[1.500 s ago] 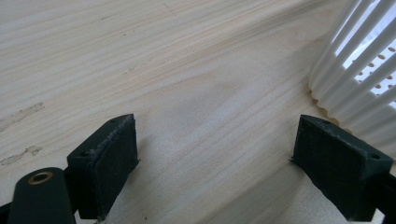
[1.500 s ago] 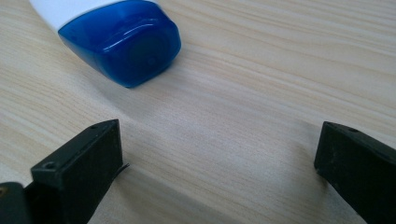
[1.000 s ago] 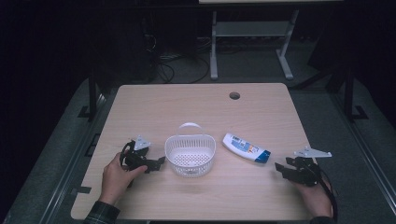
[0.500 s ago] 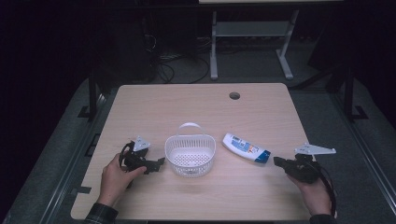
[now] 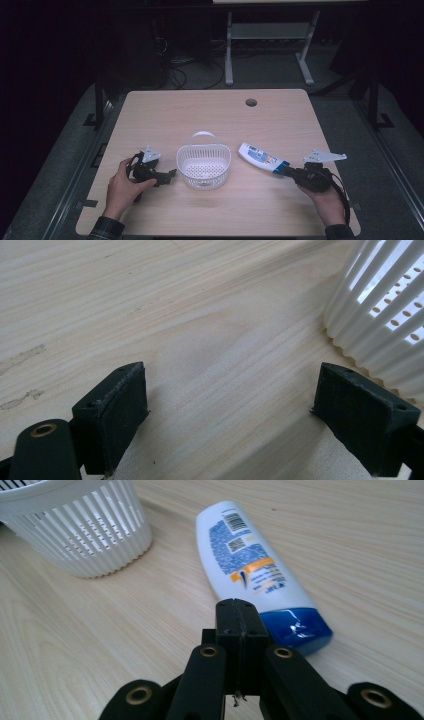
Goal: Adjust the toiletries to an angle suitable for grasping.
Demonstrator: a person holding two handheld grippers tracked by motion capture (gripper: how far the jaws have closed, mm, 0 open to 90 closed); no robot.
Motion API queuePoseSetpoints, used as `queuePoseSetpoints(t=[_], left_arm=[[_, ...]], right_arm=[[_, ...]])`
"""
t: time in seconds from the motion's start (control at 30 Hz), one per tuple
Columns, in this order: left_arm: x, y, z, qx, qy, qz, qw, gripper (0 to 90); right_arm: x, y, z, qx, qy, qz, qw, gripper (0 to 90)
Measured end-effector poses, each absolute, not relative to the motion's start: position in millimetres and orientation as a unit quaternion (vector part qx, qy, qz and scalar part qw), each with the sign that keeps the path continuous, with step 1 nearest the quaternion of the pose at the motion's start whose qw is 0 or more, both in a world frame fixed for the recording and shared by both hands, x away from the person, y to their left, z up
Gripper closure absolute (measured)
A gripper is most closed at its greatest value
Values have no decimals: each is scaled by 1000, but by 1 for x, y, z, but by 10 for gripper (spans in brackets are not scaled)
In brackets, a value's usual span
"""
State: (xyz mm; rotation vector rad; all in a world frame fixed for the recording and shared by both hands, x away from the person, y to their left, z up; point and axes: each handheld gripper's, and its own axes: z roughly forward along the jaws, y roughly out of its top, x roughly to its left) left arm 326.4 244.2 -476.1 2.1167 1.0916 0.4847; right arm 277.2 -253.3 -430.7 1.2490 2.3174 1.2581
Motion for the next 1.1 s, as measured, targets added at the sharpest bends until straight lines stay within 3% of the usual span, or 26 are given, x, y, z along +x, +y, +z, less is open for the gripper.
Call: queuePoseSetpoints(t=[0.43,1.1], left_arm=[[325,244,-476,814,426,188,348,132],[326,244,-476,814,425,189,347,131]], right_arm=[[291,-230,-444,403,816,404,92,896],[302,-241,-456,439,811,374,96,897]])
